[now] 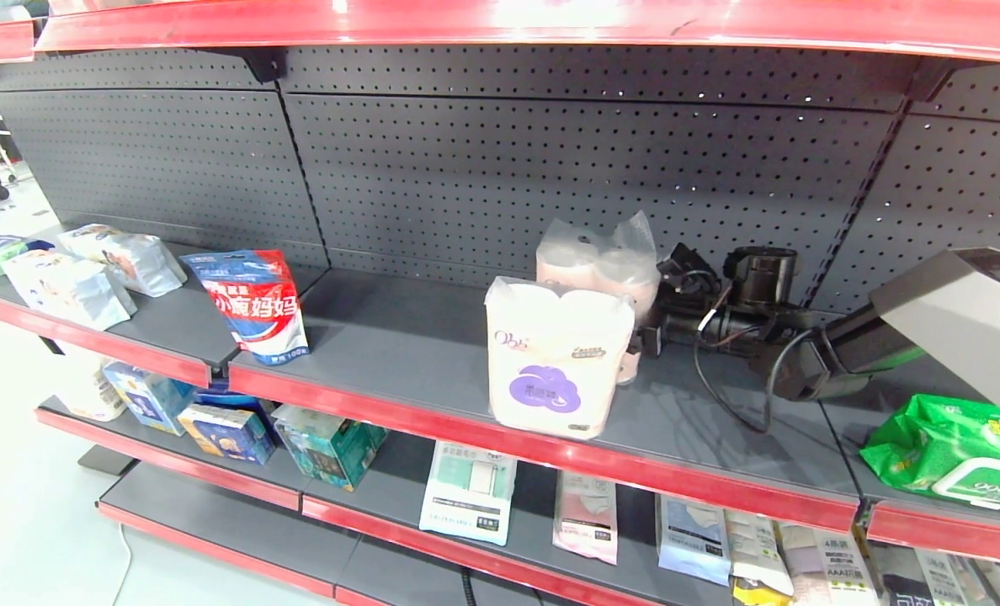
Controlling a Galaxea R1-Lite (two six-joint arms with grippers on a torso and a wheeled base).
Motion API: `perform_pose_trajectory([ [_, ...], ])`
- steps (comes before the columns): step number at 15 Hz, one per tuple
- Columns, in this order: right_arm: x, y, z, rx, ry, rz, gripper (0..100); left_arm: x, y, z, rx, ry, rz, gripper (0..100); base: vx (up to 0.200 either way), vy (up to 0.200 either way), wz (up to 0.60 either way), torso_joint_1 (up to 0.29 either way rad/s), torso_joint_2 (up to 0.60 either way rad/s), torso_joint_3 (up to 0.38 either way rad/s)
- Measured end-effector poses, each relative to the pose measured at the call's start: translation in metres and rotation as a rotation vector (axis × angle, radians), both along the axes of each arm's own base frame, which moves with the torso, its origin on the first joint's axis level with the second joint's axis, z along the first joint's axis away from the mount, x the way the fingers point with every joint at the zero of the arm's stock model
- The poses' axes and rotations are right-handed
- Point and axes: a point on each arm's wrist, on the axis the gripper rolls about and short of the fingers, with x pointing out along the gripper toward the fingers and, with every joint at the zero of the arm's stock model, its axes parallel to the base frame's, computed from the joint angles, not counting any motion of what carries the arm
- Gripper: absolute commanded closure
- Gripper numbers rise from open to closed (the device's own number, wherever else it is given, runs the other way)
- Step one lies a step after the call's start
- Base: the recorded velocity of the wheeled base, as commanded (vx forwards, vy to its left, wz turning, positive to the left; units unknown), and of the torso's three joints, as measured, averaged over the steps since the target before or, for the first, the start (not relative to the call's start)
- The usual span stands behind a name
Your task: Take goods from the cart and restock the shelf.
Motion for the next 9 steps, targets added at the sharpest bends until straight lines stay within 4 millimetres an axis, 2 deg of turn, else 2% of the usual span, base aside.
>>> perform_pose_trajectory([
  [3, -0.005, -0.006, 0.000, -0.003, 0.013, -0.011, 0, 0.000, 0.000, 0.000, 0.000, 0.000, 0.000, 0, 0.000, 0.000, 0.00, 0.000, 0.00, 0.000],
  [9, -0.018, -0.034, 0.005, -0.006, 0.037, -0.063, 0, 0.000, 0.000, 0.000, 0.000, 0.000, 0.000, 0, 0.000, 0.000, 0.00, 0.000, 0.00, 0.000],
])
